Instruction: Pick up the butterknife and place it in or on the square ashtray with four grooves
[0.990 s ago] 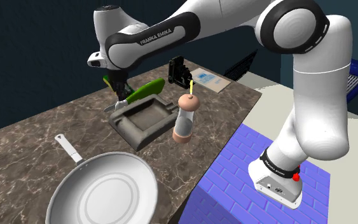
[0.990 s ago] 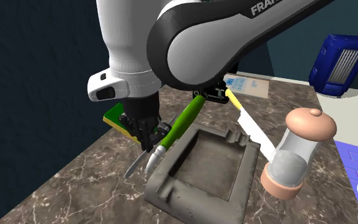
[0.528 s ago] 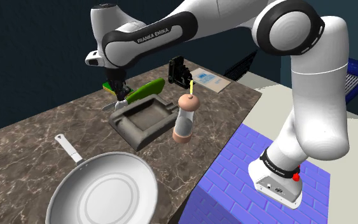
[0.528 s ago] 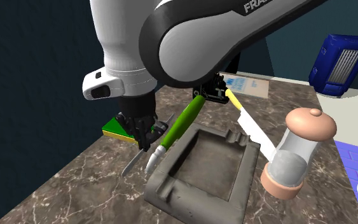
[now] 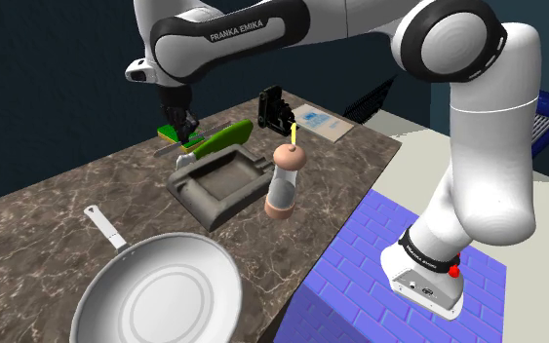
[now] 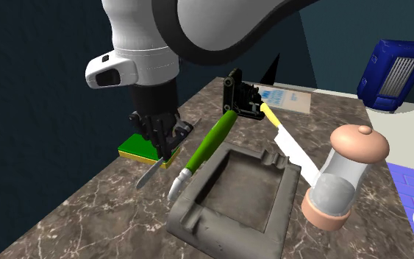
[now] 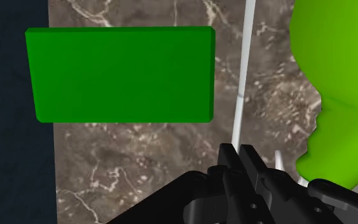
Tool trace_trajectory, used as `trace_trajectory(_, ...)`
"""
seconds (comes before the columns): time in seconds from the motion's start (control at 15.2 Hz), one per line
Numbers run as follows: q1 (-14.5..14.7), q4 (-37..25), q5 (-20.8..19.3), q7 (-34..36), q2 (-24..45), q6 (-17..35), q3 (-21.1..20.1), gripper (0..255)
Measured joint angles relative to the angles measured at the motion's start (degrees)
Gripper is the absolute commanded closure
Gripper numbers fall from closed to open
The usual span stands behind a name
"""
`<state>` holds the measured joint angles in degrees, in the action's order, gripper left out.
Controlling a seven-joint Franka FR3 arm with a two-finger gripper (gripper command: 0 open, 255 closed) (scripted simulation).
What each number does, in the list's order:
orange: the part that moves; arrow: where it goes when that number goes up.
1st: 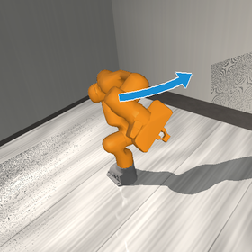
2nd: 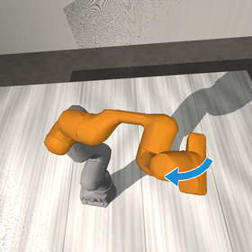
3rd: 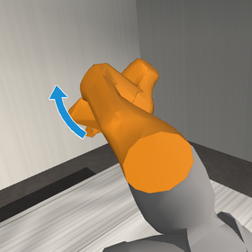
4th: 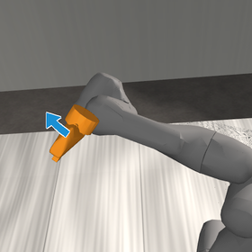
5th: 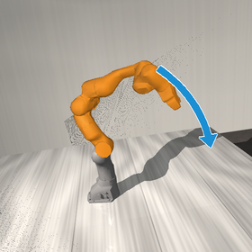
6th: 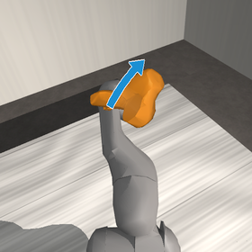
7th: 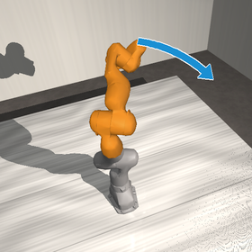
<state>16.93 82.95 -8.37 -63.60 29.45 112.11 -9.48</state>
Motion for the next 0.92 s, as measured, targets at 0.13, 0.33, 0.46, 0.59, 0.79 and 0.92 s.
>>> trace_trajectory(0.13,0.0,-0.9,0.1,-0.1,-0.4,-1.2,-0.1,255)
trace_trajectory(0.33,0.1,-2.7,0.2,-0.2,-0.7,-3.3,-0.1,255)
trace_trajectory(0.46,0.1,-3.7,0.3,-0.4,-1.0,-4.7,-0.2,255)
trace_trajectory(0.59,0.1,-5.0,0.4,-0.5,-1.3,-6.2,-0.2,255)
trace_trajectory(0.79,0.2,-6.7,0.5,-0.7,-1.6,-8.2,-0.3,255)
trace_trajectory(0.92,0.3,-8.4,0.5,-0.8,-1.4,-9.7,-0.3,255)
